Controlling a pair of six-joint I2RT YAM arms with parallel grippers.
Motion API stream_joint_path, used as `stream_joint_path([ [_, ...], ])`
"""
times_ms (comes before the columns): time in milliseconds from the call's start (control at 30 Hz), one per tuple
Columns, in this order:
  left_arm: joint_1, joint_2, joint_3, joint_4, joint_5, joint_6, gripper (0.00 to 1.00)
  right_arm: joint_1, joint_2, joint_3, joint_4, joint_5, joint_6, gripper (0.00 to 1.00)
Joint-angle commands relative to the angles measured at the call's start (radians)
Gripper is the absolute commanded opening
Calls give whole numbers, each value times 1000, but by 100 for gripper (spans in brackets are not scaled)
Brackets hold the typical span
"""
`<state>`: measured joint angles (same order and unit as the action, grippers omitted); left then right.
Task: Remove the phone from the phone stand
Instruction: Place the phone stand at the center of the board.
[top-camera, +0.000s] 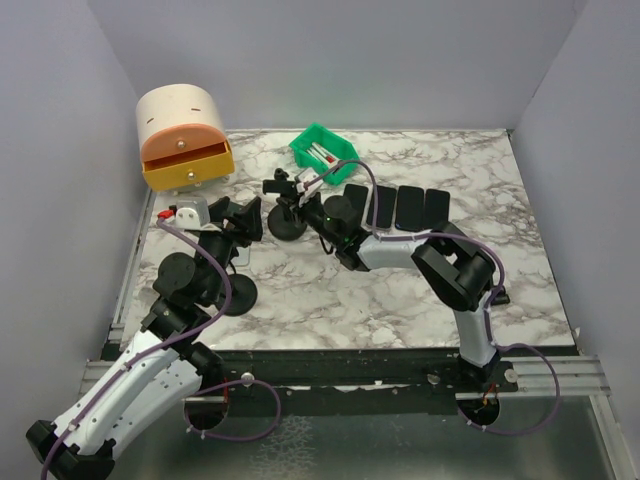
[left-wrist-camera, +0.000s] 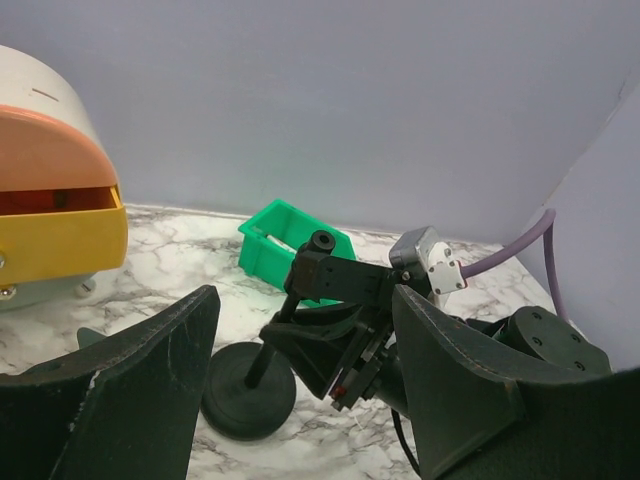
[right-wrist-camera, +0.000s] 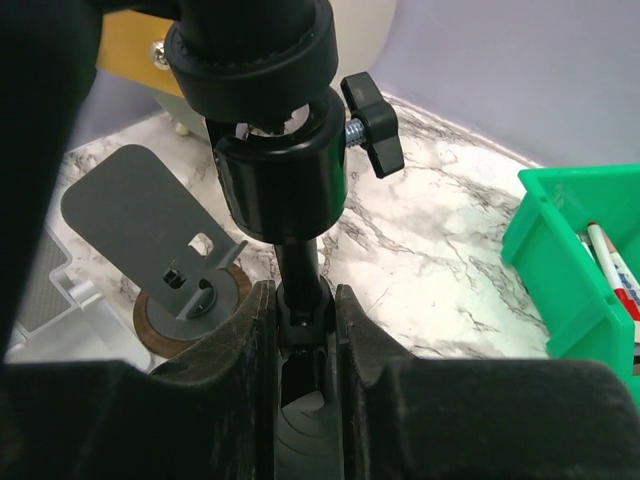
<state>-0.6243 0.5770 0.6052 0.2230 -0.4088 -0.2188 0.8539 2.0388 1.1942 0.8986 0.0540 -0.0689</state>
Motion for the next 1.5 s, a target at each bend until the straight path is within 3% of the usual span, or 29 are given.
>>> stream_joint_path([
  [0,-4,-6,-9,9,-24,13,71,24,-1,52,112,-22,27,0],
  [600,-3,-9,-6,7,-21,16,71,34,24,55,28,2,66,2],
  [667,-3,-9,-5,7,-21,15,71,33,24,54,22,1,66,8],
  [833,-3,-8,-6,7,-19,16,71,34,18,51,9,0,66,34],
  [1033,-3,-4,-5,6,-14,16,71,34,9,37,3,7,66,48],
  [1467,-3,3,-3,4,-10,17,71,33,-22,7,-10,30,66,62],
])
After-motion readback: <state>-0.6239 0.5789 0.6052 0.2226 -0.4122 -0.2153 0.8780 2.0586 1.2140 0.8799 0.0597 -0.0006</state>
